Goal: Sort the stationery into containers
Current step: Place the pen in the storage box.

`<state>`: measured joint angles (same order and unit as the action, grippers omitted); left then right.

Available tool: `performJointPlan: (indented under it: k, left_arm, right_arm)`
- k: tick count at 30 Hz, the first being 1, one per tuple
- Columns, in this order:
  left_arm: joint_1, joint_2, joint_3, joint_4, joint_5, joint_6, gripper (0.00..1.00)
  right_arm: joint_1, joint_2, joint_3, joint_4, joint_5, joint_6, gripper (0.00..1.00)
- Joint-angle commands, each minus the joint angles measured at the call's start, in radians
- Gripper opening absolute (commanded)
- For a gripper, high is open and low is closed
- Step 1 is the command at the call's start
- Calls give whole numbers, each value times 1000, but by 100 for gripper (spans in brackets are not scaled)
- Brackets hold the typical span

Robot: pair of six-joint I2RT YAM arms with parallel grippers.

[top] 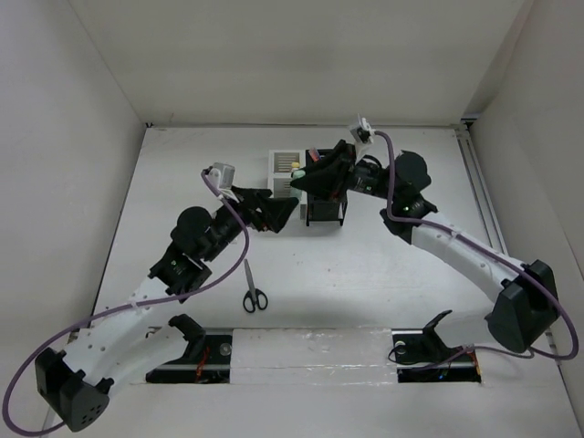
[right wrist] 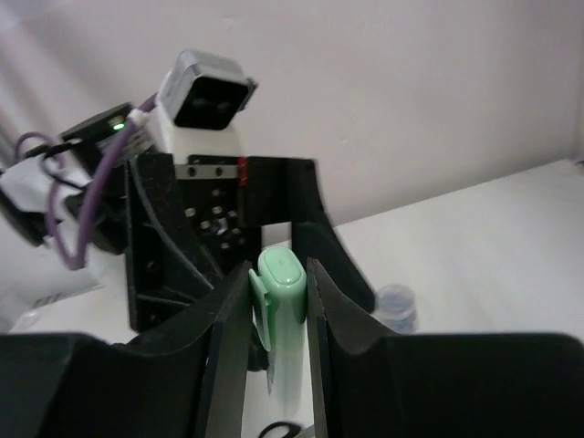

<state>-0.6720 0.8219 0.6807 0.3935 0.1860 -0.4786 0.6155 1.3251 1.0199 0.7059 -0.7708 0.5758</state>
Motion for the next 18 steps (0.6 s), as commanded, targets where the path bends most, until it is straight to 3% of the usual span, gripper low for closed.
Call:
performJointPlan:
  k: [1,8,11,13,18]
  left_arm:
    - [3,-67,82,-189,-320,-75,100]
    - [3,-121,226,-694,-725,-324,100]
    - [3,-121,287,-815,-726,-310,100]
    - [3,-144,296,-831,-703,-282,100]
    - [3,-194,249,-877,-726,-281,100]
  right_arm:
    - [-22,51,127,-91,53,-166,0]
    - [-68,259,261,-91,117,-319,0]
    - [-68,367,289,-34,146,-353,0]
    - [-77,414,299,116,127,-337,0]
    - [-95,594,420,116,139,-337,0]
